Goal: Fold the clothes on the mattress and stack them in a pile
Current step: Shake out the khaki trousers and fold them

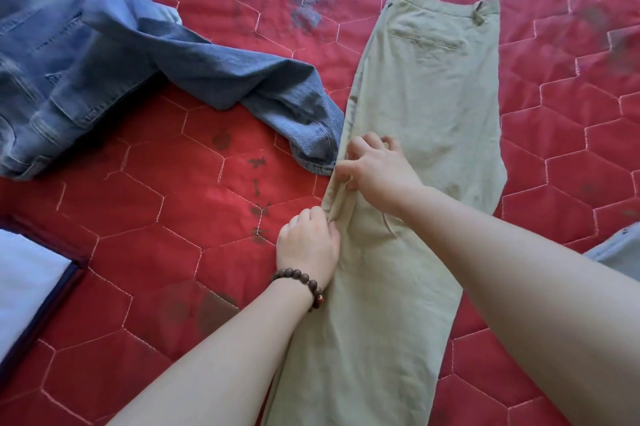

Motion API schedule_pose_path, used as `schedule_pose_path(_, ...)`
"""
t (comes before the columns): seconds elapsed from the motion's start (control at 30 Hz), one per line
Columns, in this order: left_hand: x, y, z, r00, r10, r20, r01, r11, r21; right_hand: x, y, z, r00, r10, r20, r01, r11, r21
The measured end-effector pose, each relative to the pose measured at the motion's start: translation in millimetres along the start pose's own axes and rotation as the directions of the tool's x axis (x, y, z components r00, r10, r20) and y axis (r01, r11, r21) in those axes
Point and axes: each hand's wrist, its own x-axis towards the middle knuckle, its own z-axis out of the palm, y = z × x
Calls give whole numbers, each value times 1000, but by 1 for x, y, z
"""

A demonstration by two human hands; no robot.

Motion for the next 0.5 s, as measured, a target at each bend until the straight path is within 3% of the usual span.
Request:
schedule_pose_path(0.13, -4, -4, 2, 985, -100, -139, 84, 989, -119, -2, -14, 8, 989, 63, -132, -48, 992, 114)
schedule_pose_path(0.23, -3, -9, 8, 987, -114, -110, 110, 993, -35, -25, -14, 20, 946, 290, -143, -233, 918, 320)
schedule_pose_path(0.3, 4, -7, 8, 989, -57, -139, 56, 998, -14, -48, -18, 26, 879, 382, -284, -272, 893, 360)
schedule_pose_path(0.37, 18, -6, 6, 991, -12, -135, 16, 999, 33, -69, -31, 40, 904, 271, -329, -178, 941, 287)
schedule_pose_path(0.43, 33, -8, 2, 995, 26, -100, -16, 995, 102, -87, -42, 55, 986, 97, -138, -63, 970, 235)
schedule_pose_path(0.5, 40, -11, -2, 996, 59, -73, -49, 991, 127, -96, -25, 67, 994, 104, 29, -107, 987, 122)
